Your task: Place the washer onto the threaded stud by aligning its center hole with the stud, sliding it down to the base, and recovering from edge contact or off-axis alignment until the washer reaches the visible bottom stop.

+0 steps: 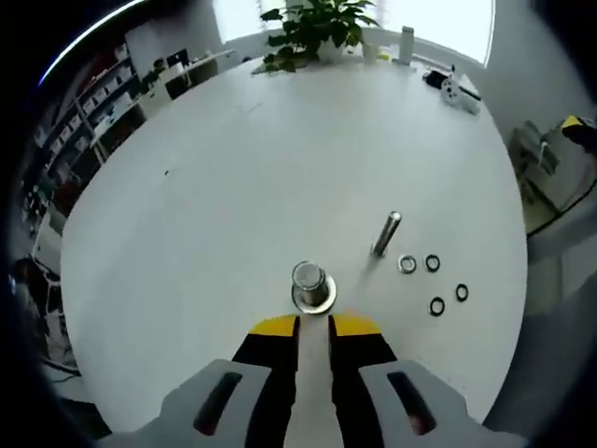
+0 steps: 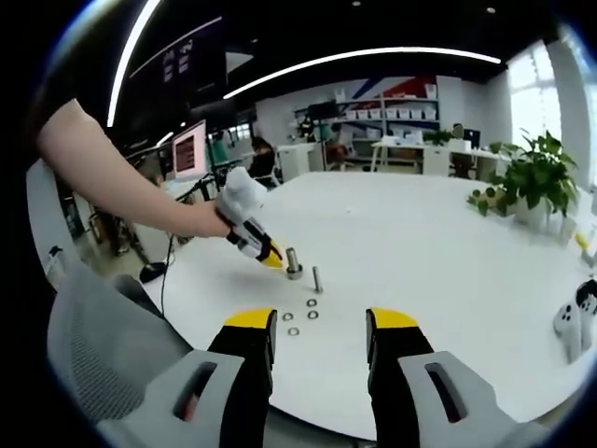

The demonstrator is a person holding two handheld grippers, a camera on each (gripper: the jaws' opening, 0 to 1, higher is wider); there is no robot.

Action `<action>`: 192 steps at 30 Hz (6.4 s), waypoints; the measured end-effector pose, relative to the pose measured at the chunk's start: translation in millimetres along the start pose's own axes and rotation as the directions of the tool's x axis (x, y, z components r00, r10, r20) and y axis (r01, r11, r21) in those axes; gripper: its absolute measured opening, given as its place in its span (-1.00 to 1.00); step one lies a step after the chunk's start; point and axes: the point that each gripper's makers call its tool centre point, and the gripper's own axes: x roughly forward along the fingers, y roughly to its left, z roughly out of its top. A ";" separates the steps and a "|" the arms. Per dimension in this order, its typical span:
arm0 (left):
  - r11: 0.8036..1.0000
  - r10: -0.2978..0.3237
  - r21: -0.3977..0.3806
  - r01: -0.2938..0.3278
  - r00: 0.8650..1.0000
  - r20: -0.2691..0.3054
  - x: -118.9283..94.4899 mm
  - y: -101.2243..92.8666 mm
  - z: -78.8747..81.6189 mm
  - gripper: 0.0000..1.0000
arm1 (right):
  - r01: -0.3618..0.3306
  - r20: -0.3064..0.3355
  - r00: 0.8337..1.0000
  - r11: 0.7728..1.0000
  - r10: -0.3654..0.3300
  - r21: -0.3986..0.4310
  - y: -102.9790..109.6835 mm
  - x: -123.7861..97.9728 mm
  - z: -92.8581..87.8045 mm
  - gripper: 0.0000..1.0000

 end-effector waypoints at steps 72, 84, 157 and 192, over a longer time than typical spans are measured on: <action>0.939 0.222 -0.340 -0.047 0.839 0.497 -218.6 -76.3 -68.6 -0.43 | -0.204 -0.478 0.871 0.967 0.109 -0.151 73.1 111.4 -65.2 -0.24; 0.942 0.218 -0.331 -0.056 0.851 0.477 -214.5 -78.3 -70.9 -0.43 | -0.216 -0.583 0.807 0.966 0.096 -0.140 56.7 150.8 -108.0 -0.41; 0.964 0.215 -0.238 -0.118 0.873 0.437 -208.1 -85.5 -72.2 -0.46 | -0.405 -0.838 0.534 0.837 -0.110 -0.368 45.5 169.0 -129.9 -0.68; 0.960 0.238 -0.244 -0.140 0.866 0.440 -211.5 -83.0 -73.5 -0.44 | -0.343 -0.788 0.609 0.863 -0.096 -0.370 56.7 170.9 -124.9 -0.72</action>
